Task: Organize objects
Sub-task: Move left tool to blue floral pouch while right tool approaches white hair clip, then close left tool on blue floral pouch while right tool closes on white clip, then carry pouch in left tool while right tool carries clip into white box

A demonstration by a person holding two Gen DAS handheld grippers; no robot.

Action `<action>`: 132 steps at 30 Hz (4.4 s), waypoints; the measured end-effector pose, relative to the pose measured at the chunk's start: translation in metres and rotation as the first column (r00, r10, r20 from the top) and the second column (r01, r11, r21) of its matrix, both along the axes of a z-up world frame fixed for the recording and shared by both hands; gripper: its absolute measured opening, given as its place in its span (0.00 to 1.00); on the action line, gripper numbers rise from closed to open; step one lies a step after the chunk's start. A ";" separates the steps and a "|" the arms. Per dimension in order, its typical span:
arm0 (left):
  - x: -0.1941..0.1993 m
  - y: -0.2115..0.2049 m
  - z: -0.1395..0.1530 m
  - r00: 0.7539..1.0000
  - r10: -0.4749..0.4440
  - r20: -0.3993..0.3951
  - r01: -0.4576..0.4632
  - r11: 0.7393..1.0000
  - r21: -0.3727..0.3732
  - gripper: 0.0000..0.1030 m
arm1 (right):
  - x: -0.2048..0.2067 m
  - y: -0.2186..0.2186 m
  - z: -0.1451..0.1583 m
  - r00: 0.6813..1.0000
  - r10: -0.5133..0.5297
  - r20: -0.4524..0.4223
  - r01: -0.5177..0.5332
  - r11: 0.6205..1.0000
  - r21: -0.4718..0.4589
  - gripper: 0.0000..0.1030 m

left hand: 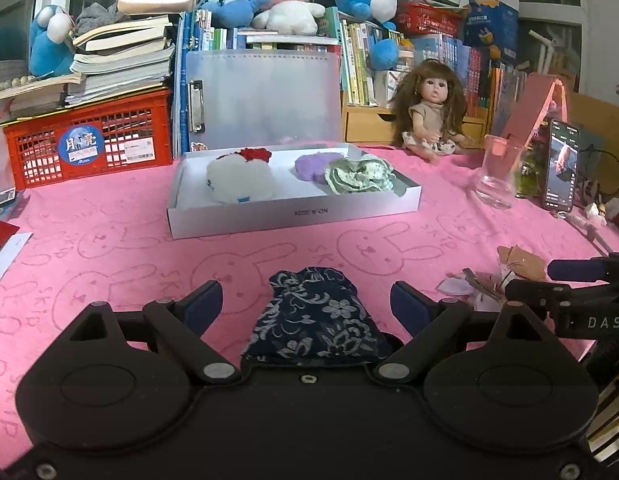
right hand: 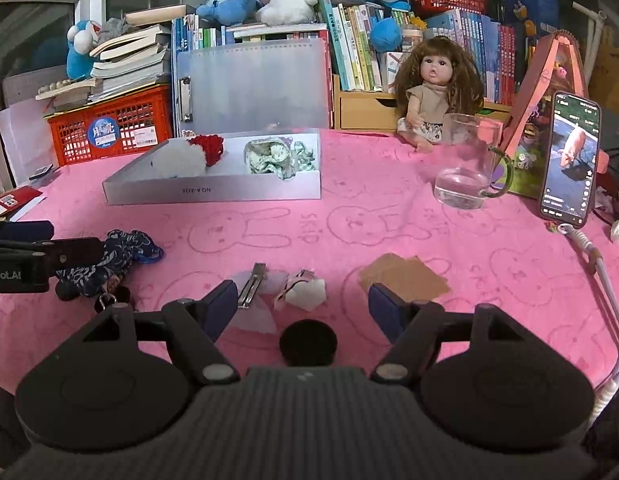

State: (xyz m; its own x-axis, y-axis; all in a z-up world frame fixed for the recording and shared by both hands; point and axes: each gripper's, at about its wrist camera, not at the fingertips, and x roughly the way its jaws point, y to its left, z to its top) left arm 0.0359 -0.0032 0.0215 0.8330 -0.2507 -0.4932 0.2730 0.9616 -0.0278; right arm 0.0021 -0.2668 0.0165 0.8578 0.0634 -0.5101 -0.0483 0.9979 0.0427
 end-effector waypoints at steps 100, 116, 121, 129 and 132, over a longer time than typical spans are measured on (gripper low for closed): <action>0.063 0.011 0.029 0.996 0.088 -0.026 -0.091 0.988 -0.125 0.50 | 0.063 0.020 0.025 0.999 0.041 0.018 -0.042 0.995 0.086 0.22; 0.140 0.006 0.045 0.992 0.122 -0.029 -0.124 0.985 -0.122 0.50 | 0.129 0.021 0.055 0.995 0.076 0.058 -0.085 0.982 0.171 0.22; 0.161 0.005 0.044 0.990 0.135 -0.033 -0.137 0.985 -0.106 0.50 | 0.151 0.020 0.054 0.995 0.091 0.045 -0.098 0.976 0.196 0.22; 0.192 0.006 0.031 0.984 0.163 -0.067 -0.169 0.981 -0.097 0.50 | 0.190 0.022 0.045 0.994 0.113 -0.010 -0.107 0.963 0.249 0.22; 0.203 0.008 0.026 0.982 0.171 -0.075 -0.178 0.979 -0.097 0.50 | 0.206 0.023 0.038 0.993 0.109 -0.042 -0.095 0.963 0.251 0.22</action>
